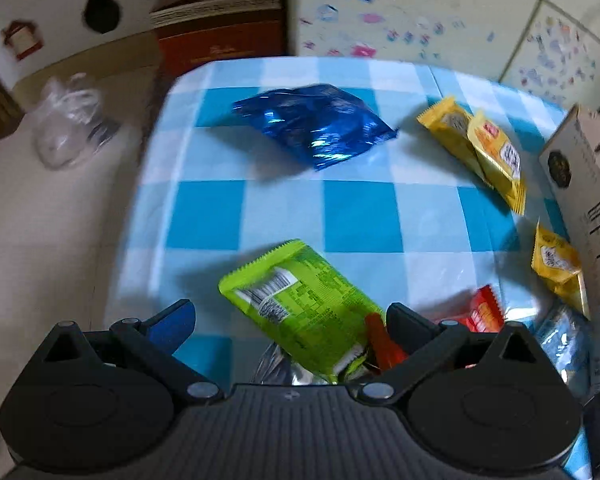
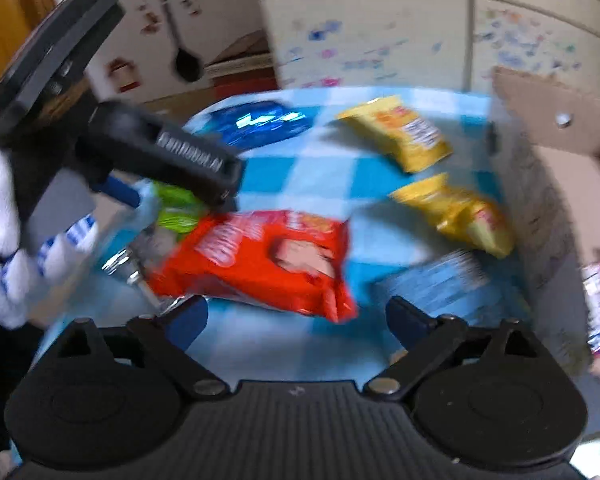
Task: Organize snacks
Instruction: 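Move right gripper to red snack bag while left gripper approaches green bag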
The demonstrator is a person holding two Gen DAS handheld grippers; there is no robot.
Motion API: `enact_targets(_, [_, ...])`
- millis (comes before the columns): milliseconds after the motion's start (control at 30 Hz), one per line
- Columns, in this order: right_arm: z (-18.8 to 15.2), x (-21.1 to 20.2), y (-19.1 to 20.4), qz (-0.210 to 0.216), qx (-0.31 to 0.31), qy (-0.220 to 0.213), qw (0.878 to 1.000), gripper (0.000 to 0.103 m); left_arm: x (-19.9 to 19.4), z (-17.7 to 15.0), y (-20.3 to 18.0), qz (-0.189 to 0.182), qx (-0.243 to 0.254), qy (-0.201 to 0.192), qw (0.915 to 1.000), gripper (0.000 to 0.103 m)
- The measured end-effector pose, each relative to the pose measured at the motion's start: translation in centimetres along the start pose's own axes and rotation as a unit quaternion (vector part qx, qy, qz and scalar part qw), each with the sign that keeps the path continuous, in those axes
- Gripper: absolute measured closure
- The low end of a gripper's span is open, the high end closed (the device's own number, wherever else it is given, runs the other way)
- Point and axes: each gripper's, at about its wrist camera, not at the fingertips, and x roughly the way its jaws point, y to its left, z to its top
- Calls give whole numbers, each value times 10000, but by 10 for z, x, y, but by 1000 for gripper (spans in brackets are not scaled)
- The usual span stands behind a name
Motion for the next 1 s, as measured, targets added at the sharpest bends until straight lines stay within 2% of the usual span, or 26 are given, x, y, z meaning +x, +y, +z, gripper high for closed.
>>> enact_targets(67, [-6,-6,7,15,-59,-58,10000,8,-12,-5,7,-111,-229,-128,9996,0])
enact_targets(167, [-8,-23,15,-239,-325,-466,9981,8,-32,-12,14,-380,-454,-444,9973,0])
enact_targets(300, [2,-33,4,-211,26,-673,9975,8,-46,-14,15,-585,-497,-703,9946,0])
enact_targets(533, [10,-18,-1,-94,206,-556,9982,8,-50,-16,46,-681,-1063,-739,9892,0])
enact_targets(633, [14,-13,2,-123,112,-594,9981,8,-51,-18,53,-641,-1102,-689,9894,0])
enact_targets(733, [15,-3,3,-174,137,-455,9987,8,-48,-19,53,-551,-1065,-652,9906,0])
enact_targets(867, [12,8,7,-774,-302,-93,9965,9,-41,-20,56,-426,-1100,-592,9913,0])
enact_targets(1000, [8,1,0,-1104,-257,150,9934,9,-39,-17,57,-469,-1236,-567,9896,0])
